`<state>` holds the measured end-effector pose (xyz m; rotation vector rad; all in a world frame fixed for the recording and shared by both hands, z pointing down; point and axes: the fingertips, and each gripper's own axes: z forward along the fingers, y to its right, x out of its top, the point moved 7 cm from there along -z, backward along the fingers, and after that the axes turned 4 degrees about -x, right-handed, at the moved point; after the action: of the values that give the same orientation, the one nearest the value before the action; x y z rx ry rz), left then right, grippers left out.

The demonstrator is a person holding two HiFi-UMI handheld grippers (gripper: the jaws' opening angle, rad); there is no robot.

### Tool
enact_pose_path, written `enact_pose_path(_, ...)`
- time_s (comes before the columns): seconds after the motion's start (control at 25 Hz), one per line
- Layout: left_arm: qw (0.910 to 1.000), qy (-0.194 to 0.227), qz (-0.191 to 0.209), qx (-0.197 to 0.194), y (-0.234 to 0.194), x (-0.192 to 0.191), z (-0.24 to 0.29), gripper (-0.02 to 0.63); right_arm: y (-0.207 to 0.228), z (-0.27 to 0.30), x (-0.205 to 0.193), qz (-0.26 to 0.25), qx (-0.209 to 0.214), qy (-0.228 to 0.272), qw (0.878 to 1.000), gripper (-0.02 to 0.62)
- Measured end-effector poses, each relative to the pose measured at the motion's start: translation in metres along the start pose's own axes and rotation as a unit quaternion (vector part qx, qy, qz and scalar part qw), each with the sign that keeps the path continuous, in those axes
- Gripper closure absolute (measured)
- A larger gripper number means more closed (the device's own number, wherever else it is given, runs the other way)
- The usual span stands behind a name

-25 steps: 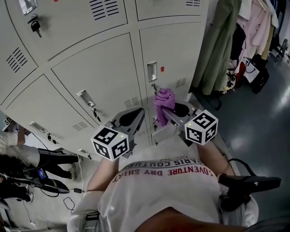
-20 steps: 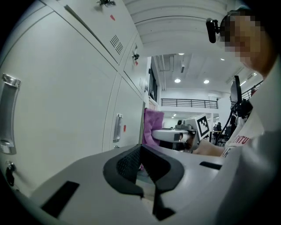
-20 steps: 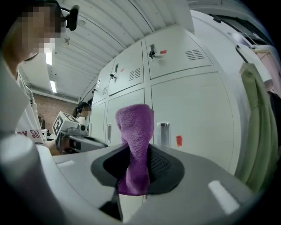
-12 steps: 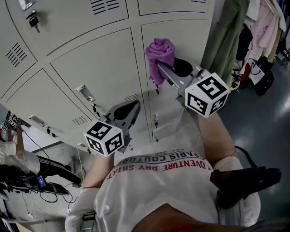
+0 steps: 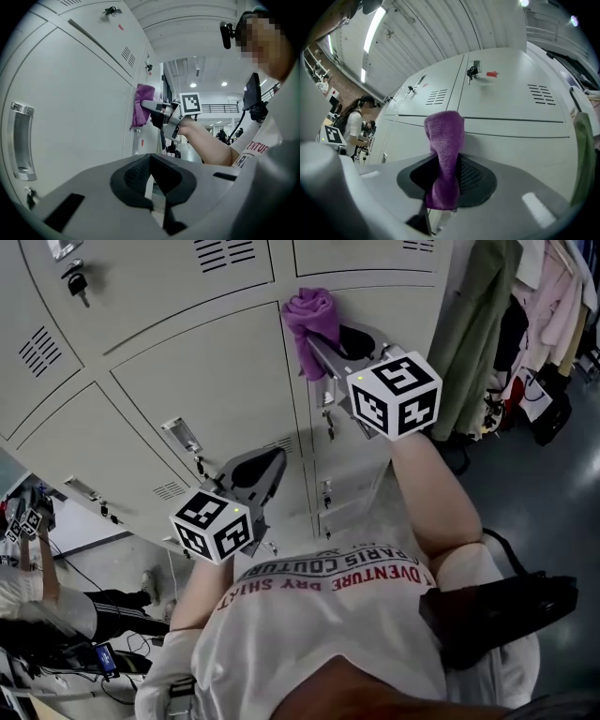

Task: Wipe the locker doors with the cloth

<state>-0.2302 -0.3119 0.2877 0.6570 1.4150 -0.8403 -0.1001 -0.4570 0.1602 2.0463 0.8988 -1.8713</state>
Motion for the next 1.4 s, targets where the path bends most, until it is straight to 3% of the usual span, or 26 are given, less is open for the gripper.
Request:
enact_pose_path(0.2, 1.0000, 0.003, -0.002, 0.001, -0.008, -0.001, 0.002, 0.606, 0.002, 0.010, -0.006, -0.018, -0.011, -0.021, 1.000, 0.503)
enact_pose_path(0.68, 0.9999, 0.001, -0.005, -0.011, -0.014, -0.001, 0.012, 0.606, 0.017, 0.007, -0.006, -0.009, -0.005, -0.028, 1.000, 0.503)
enact_pose_path(1.08, 0.9993, -0.007, -0.011, -0.034, -0.015, -0.008, 0.027, 0.606, 0.087, -0.026, -0.015, 0.008, -0.098, -0.033, 0.995, 0.503)
enact_pose_path(1.4, 0.9989, -0.011, -0.014, -0.044, -0.018, -0.010, 0.036, 0.606, 0.156, -0.058, -0.027, -0.001, -0.211, -0.050, 0.976, 0.505)
